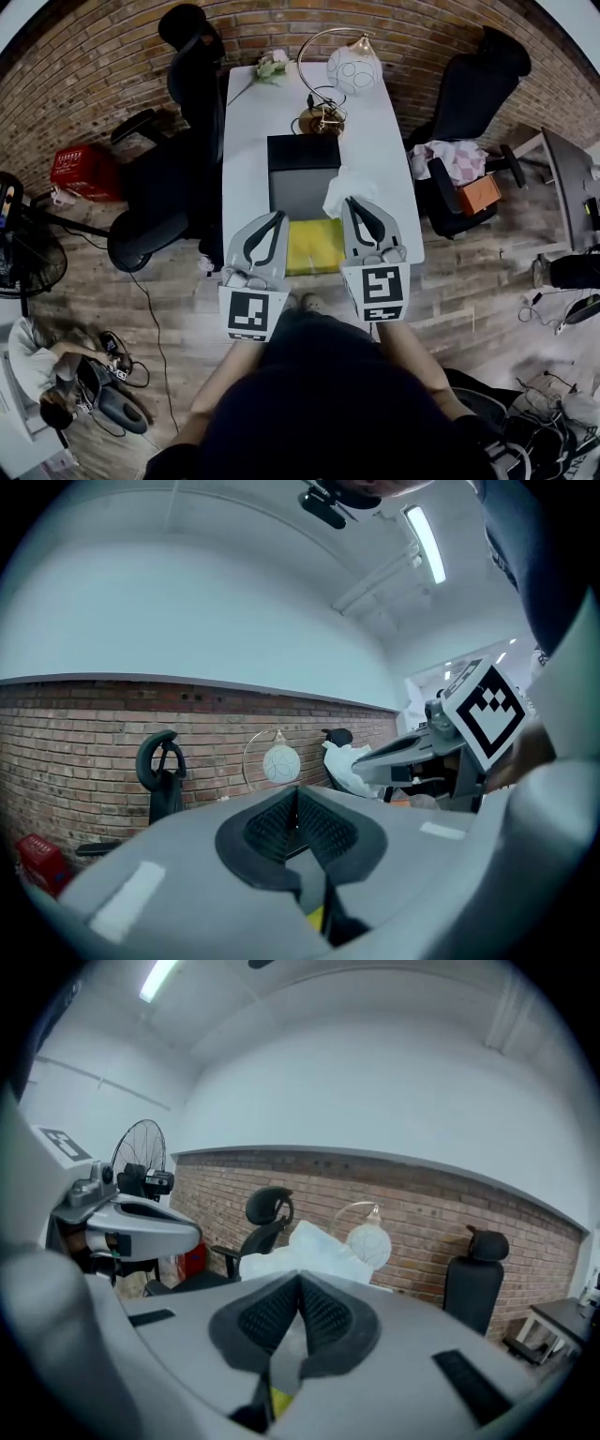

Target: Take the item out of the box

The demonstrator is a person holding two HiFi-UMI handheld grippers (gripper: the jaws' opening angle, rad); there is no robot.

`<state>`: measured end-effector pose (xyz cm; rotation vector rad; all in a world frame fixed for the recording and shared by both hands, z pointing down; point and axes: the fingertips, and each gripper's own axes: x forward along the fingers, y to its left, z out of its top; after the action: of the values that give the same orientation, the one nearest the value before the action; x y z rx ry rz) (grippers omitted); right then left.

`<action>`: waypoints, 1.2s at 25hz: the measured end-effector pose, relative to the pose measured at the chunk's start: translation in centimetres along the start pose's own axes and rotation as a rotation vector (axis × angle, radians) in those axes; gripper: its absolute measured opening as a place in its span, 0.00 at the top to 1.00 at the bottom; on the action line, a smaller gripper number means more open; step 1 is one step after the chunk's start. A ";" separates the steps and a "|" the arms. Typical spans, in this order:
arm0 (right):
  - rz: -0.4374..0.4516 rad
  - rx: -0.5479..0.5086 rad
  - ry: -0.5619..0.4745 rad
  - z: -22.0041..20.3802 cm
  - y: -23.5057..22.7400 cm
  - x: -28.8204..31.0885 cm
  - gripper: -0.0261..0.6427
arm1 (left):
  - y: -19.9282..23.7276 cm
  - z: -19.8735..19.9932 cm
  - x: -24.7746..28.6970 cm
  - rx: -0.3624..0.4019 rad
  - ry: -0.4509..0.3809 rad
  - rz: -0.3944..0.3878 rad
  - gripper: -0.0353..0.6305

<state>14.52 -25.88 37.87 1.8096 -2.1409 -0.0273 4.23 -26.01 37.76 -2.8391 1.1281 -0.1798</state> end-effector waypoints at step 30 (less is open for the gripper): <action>-0.145 0.110 -0.372 11.1 -2.1 -5.8 0.94 | 2.4 9.2 -2.6 0.023 -0.141 0.044 0.93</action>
<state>14.36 -22.91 25.50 2.1632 -2.2845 -0.3097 2.00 -25.66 28.13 -2.7541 1.1495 0.0096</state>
